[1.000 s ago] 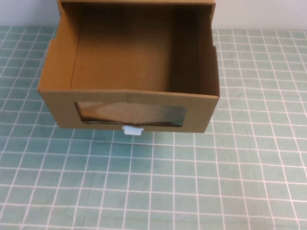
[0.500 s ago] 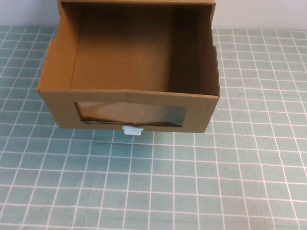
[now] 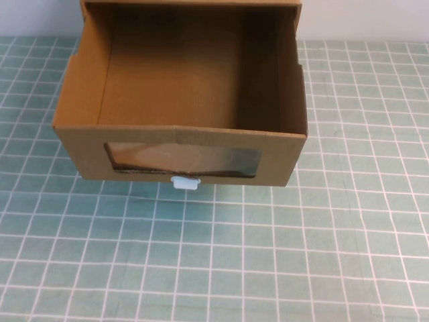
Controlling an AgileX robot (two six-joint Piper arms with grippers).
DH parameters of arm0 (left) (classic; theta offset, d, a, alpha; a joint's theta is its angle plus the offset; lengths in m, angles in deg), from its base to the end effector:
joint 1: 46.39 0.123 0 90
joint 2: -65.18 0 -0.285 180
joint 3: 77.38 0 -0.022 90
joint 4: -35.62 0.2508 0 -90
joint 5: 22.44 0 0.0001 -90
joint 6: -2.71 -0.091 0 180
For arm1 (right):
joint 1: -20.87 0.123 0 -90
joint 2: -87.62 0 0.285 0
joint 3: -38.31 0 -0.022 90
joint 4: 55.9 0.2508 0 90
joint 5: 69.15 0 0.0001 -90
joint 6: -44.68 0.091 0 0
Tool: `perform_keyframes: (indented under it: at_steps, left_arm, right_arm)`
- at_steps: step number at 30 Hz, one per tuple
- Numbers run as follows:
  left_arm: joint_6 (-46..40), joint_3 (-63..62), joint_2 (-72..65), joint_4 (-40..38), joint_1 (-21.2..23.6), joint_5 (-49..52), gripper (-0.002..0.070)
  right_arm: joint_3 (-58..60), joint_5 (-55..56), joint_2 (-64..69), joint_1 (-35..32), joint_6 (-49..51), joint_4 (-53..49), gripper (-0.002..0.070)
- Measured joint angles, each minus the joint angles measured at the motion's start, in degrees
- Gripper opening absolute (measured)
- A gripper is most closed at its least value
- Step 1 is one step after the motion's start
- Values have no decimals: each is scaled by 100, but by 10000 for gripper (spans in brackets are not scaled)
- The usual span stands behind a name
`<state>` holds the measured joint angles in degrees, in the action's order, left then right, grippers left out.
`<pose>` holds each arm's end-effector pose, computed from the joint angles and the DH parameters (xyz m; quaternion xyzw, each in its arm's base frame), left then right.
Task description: Close the shoe box
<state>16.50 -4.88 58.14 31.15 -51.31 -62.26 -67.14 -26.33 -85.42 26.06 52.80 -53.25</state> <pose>0.0184 0.0030 0.2949 -0.0598 0.3358 -0.1722 0.9241 0.0191 -0.0011 0.2872 0.0289 0.3305 0.1200 0.9357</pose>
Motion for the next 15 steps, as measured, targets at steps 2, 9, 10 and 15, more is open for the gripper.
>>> perform_keyframes:
  at_steps: [2,9,10,15]
  left_arm:
    - [-12,-439,0,0,0,249,-5]
    - [-548,-2167,-434,0,0,965,-5]
    - [-619,-2369,-566,0,0,1030,-5]
    - [-768,-3823,-1528,0,0,2765,-5]
  right_arm:
    - [-433,-178,0,0,79,9,-14]
    - [-2511,-1602,305,0,101,338,-14]
    - [-2799,-1869,455,0,101,456,-14]
    - [-3979,-3284,1337,-9,101,720,-14]
